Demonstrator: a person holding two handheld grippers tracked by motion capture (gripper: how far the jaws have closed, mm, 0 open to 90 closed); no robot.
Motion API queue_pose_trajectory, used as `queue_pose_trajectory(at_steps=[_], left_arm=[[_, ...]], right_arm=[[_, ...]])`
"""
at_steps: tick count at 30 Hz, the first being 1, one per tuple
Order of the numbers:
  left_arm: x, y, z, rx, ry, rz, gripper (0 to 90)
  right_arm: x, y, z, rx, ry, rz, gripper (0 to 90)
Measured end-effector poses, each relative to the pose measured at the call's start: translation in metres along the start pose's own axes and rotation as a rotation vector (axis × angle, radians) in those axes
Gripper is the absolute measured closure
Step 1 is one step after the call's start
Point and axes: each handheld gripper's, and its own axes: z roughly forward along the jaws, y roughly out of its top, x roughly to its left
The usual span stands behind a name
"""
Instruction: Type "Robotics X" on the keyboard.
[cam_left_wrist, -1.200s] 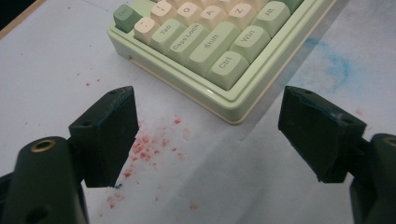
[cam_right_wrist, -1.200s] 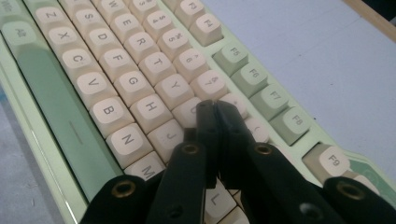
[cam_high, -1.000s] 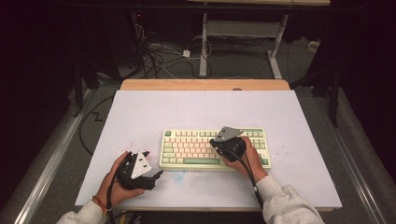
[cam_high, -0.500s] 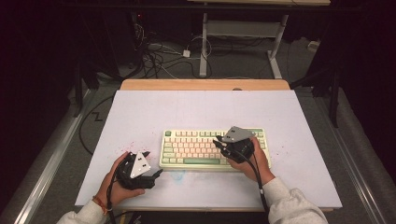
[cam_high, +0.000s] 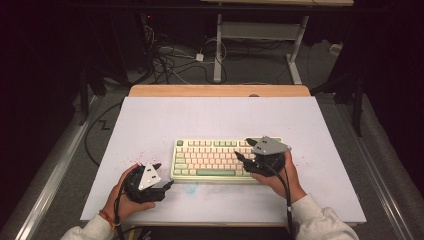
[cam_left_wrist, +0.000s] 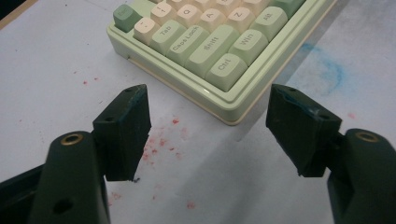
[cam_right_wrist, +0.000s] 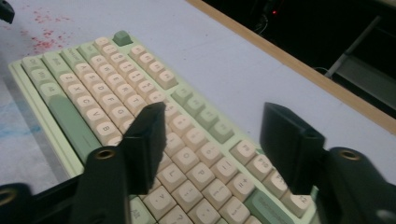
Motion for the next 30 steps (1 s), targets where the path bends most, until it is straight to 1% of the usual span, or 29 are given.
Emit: queue_pose_trajectory(at_steps=[1, 4, 6, 9, 10, 13, 15, 17, 19, 20, 22, 23, 25, 26, 30], left_arm=[[0.001, 0.000, 0.000, -0.005, -0.006, 0.004, 31.3], [0.001, 0.000, 0.000, -0.002, -0.015, 0.005, 33.3], [0.001, 0.001, -0.001, -0.001, -0.024, 0.000, 34.8], [0.002, 0.001, -0.001, 0.002, -0.027, -0.005, 38.2], [0.003, 0.000, -0.001, 0.007, -0.039, -0.015, 40.2], [0.004, 0.001, -0.002, 0.006, -0.052, -0.024, 47.9], [0.006, 0.001, -0.003, 0.006, -0.062, -0.028, 56.8], [0.006, 0.002, -0.003, 0.009, -0.066, -0.030, 64.6], [0.007, 0.003, -0.004, 0.012, -0.059, -0.025, 72.9], [0.007, 0.003, -0.005, 0.006, -0.055, -0.026, 76.5], [0.009, 0.004, -0.008, -0.021, -0.062, -0.036, 83.3], [0.010, 0.005, -0.009, -0.027, -0.065, -0.042, 85.4], [0.011, 0.006, -0.009, -0.031, -0.067, -0.048, 87.6], [0.012, 0.007, -0.008, -0.026, -0.078, -0.048, 87.7], [0.011, 0.010, -0.005, -0.013, -0.093, -0.042, 87.8]], right_arm=[[-0.001, -0.001, -0.002, -0.006, -0.006, 0.001, 37.2], [-0.003, -0.006, -0.008, -0.019, -0.028, 0.000, 33.7], [-0.004, -0.009, -0.012, -0.028, -0.030, 0.004, 32.0], [-0.005, -0.013, -0.017, -0.032, -0.053, -0.008, 29.0], [-0.005, -0.015, -0.019, -0.033, -0.058, -0.009, 27.7], [-0.006, -0.020, -0.024, -0.034, -0.063, -0.003, 26.6], [-0.006, -0.024, -0.028, -0.033, -0.084, -0.007, 25.3], [-0.006, -0.027, -0.032, -0.029, -0.093, -0.008, 25.3], [-0.006, -0.031, -0.036, -0.037, -0.096, -0.003, 25.3], [-0.006, -0.033, -0.038, -0.036, -0.099, -0.001, 25.3], [-0.006, -0.037, -0.041, -0.037, -0.104, 0.000, 25.3], [-0.006, -0.039, -0.043, -0.031, -0.106, 0.000, 25.3], [-0.004, -0.044, -0.045, -0.021, -0.117, -0.008, 25.4], [-0.004, -0.046, -0.046, -0.018, -0.122, -0.014, 26.0], [0.000, -0.057, -0.050, -0.004, -0.120, -0.008, 26.8]])
